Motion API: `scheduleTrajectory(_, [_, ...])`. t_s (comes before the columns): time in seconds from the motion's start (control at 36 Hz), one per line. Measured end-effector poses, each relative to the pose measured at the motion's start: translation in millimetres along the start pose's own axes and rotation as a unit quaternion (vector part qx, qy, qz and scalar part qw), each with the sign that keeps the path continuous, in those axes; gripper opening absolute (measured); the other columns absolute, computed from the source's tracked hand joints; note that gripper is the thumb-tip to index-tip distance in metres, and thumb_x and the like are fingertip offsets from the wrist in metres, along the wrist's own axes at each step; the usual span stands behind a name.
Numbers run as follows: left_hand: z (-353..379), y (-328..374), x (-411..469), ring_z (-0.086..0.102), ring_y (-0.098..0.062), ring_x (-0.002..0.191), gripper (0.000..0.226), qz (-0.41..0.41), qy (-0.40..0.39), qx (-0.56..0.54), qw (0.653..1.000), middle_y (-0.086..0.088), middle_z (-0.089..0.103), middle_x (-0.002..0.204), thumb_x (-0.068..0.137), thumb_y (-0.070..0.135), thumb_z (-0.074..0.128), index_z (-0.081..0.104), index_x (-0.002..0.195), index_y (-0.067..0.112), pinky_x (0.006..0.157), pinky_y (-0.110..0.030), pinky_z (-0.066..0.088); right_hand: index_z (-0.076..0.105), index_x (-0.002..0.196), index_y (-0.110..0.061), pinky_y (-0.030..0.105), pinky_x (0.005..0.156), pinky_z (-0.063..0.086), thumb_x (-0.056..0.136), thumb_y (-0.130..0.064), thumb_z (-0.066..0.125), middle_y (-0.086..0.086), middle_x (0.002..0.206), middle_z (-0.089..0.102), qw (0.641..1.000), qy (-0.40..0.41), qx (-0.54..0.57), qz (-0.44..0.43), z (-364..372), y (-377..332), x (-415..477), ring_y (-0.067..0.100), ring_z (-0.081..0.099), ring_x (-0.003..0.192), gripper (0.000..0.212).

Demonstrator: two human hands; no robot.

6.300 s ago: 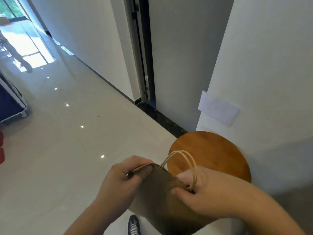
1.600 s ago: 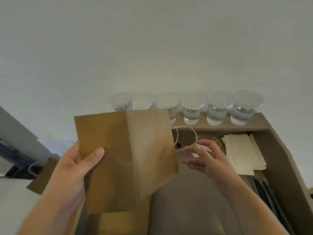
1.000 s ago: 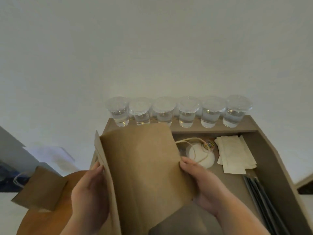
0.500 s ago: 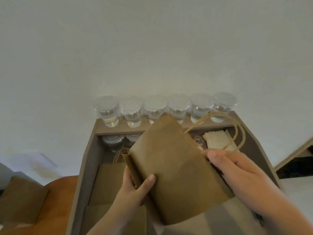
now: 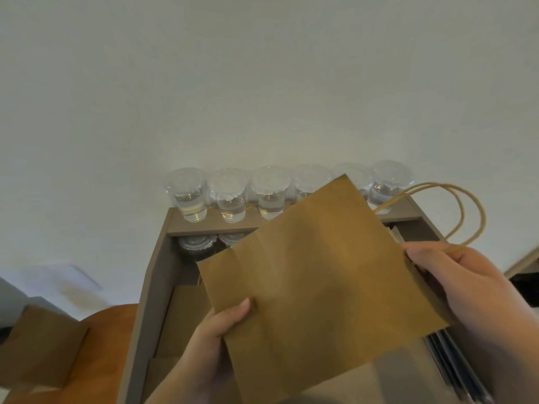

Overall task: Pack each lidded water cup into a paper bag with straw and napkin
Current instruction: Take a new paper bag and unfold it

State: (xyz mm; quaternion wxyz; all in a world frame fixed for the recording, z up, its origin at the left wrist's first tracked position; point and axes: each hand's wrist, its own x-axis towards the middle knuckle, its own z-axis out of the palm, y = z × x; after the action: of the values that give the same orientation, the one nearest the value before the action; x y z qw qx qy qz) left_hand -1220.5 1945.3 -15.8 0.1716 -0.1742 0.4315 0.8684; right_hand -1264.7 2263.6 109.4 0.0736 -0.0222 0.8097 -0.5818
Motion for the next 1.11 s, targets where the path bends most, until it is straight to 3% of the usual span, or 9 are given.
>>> scheduleTrajectory(0.17, [6, -6, 17, 0.074, -0.034, 0.112, 0.088, 0.021, 0.110, 0.217, 0.970, -0.014, 0.075, 0.123, 0.067, 0.040, 0.094, 0.057, 0.142, 0.010, 0.104, -0.054, 0.056, 0.082, 0.119, -0.019, 0.025, 0.074, 0.062, 0.079, 0.001, 0.043, 0.014, 0.115, 0.080, 0.990, -0.130, 0.040, -0.034, 0, -14, -6, 0.027, 0.079, 0.100, 0.059])
scheduleTrajectory(0.25, [7, -15, 25, 0.075, -0.004, 0.096, 0.073, 0.058, 0.159, 0.399, 0.901, 0.010, 0.072, 0.116, 0.086, 0.035, 0.085, 0.050, 0.150, 0.026, 0.090, -0.033, 0.062, 0.081, 0.116, -0.044, 0.033, 0.089, 0.064, 0.097, 0.005, 0.044, -0.005, 0.115, 0.081, 0.995, -0.081, -0.042, -0.041, 5, -13, -10, 0.019, 0.077, 0.108, 0.064])
scheduleTrajectory(0.33, [14, -14, 23, 0.064, 0.017, 0.094, 0.077, 0.101, 0.131, 0.481, 0.861, 0.031, 0.058, 0.122, 0.086, 0.045, 0.082, 0.036, 0.146, 0.051, 0.069, -0.006, 0.052, 0.067, 0.116, -0.073, 0.042, 0.091, 0.065, 0.097, -0.027, 0.047, -0.026, 0.111, 0.078, 0.972, -0.079, -0.206, -0.080, 12, -12, -11, 0.015, 0.077, 0.103, 0.054])
scheduleTrajectory(0.42, [25, -7, 17, 0.057, 0.011, 0.111, 0.081, 0.153, 0.132, 0.549, 0.811, 0.038, 0.047, 0.133, 0.086, 0.059, 0.075, 0.024, 0.149, 0.064, 0.084, -0.011, 0.051, 0.054, 0.116, -0.085, 0.024, 0.085, 0.064, 0.091, -0.056, 0.054, -0.046, 0.111, 0.067, 0.954, -0.103, -0.268, -0.088, 21, -11, -8, -0.007, 0.071, 0.101, 0.039])
scheduleTrajectory(0.5, [37, 0, 7, 0.066, 0.001, 0.105, 0.066, 0.187, 0.097, 0.498, 0.841, 0.030, 0.062, 0.126, 0.083, 0.070, 0.068, 0.041, 0.143, 0.060, 0.094, -0.031, 0.058, 0.051, 0.105, -0.090, 0.003, 0.082, 0.050, 0.096, -0.043, 0.066, -0.059, 0.111, 0.056, 0.941, -0.102, -0.302, -0.115, 31, -5, -2, -0.024, 0.059, 0.105, 0.050])
scheduleTrajectory(0.61, [53, 10, 0, 0.077, -0.019, 0.095, 0.078, 0.086, 0.065, 0.336, 0.936, 0.007, 0.077, 0.105, 0.069, 0.085, 0.058, 0.063, 0.128, 0.033, 0.088, -0.042, 0.062, 0.050, 0.102, -0.090, 0.003, 0.085, 0.045, 0.099, -0.043, 0.067, -0.057, 0.102, 0.058, 0.918, -0.101, -0.365, -0.121, 49, 8, 0, -0.023, 0.057, 0.103, 0.050])
scheduleTrajectory(0.83, [79, 4, 2, 0.080, -0.027, 0.082, 0.060, -0.019, 0.074, 0.397, 0.915, -0.005, 0.078, 0.102, 0.076, 0.068, 0.076, 0.061, 0.116, 0.026, 0.081, -0.053, 0.063, 0.041, 0.134, -0.071, 0.005, 0.074, 0.046, 0.096, -0.050, 0.052, -0.036, 0.104, 0.068, 0.907, -0.049, -0.379, -0.177, 78, 28, -7, -0.006, 0.064, 0.092, 0.045])
scheduleTrajectory(0.97, [80, -1, 0, 0.079, -0.020, 0.079, 0.063, -0.031, -0.021, 0.342, 0.939, 0.000, 0.081, 0.089, 0.059, 0.093, 0.069, 0.074, 0.097, 0.042, 0.059, -0.023, 0.056, 0.036, 0.134, -0.074, 0.010, 0.067, 0.045, 0.094, -0.052, 0.047, -0.041, 0.087, 0.056, 0.910, -0.043, -0.370, -0.182, 85, 35, -13, -0.001, 0.062, 0.093, 0.047])
scheduleTrajectory(1.11, [76, -4, 9, 0.079, -0.021, 0.093, 0.052, -0.025, 0.033, 0.420, 0.907, 0.003, 0.079, 0.101, 0.075, 0.074, 0.075, 0.066, 0.106, 0.033, 0.079, -0.042, 0.065, 0.043, 0.147, -0.068, 0.011, 0.065, 0.050, 0.096, -0.040, 0.059, -0.037, 0.089, 0.063, 0.917, -0.038, -0.344, -0.199, 80, 43, -16, -0.005, 0.062, 0.079, 0.060])
